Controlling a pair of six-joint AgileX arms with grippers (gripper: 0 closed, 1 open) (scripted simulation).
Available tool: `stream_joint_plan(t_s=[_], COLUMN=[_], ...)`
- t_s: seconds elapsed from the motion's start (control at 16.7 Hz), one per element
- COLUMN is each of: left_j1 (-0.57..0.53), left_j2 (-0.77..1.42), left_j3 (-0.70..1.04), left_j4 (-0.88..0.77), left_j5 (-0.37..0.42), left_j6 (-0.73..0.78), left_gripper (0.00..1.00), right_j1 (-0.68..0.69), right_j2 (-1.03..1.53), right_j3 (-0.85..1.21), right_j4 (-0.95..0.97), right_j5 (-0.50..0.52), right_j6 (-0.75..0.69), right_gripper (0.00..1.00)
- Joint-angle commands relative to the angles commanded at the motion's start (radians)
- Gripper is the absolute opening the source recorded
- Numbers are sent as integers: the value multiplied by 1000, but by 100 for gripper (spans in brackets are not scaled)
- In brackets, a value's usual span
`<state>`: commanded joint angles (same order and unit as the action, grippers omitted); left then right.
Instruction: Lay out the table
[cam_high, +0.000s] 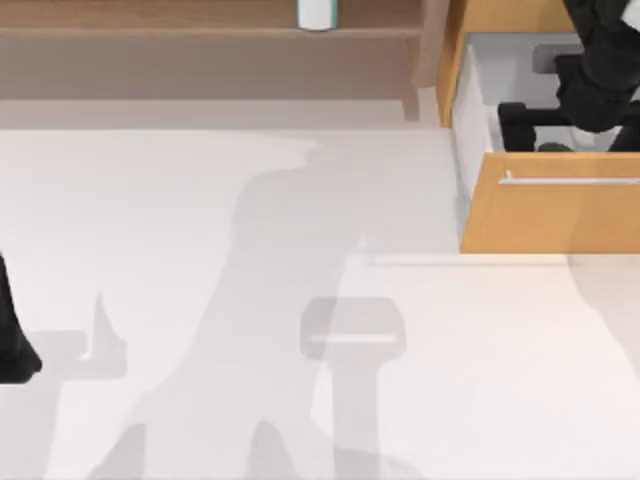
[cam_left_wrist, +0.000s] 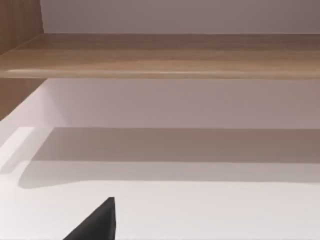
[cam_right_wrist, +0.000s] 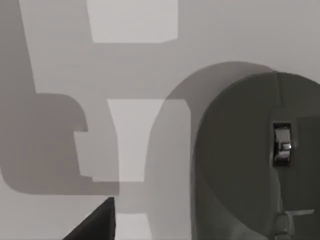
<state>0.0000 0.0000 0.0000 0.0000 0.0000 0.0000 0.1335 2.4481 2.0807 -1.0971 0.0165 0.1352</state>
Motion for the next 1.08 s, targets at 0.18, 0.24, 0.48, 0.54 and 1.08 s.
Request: stream_joint_plan(t_s=[0.18, 0.24, 0.48, 0.54, 1.08], left_j1=[0, 0, 0, 0, 0], left_j2=[0, 0, 0, 0, 0], left_j3=[0, 0, 0, 0, 0], left_j4=[0, 0, 0, 0, 0], left_j5=[0, 0, 0, 0, 0], left_j6=[0, 0, 0, 0, 0], left_gripper=[100, 100, 100, 100, 100], right_j1=[-1, -1, -1, -1, -1], right_j2=[6, 6, 6, 6, 6], right_j3=[-2, -2, -2, -2, -2], right_j4=[3, 3, 3, 3, 3], right_j5=[-1, -1, -1, -1, -1], right_j6=[0, 0, 0, 0, 0], right_gripper=[100, 100, 77, 70, 2])
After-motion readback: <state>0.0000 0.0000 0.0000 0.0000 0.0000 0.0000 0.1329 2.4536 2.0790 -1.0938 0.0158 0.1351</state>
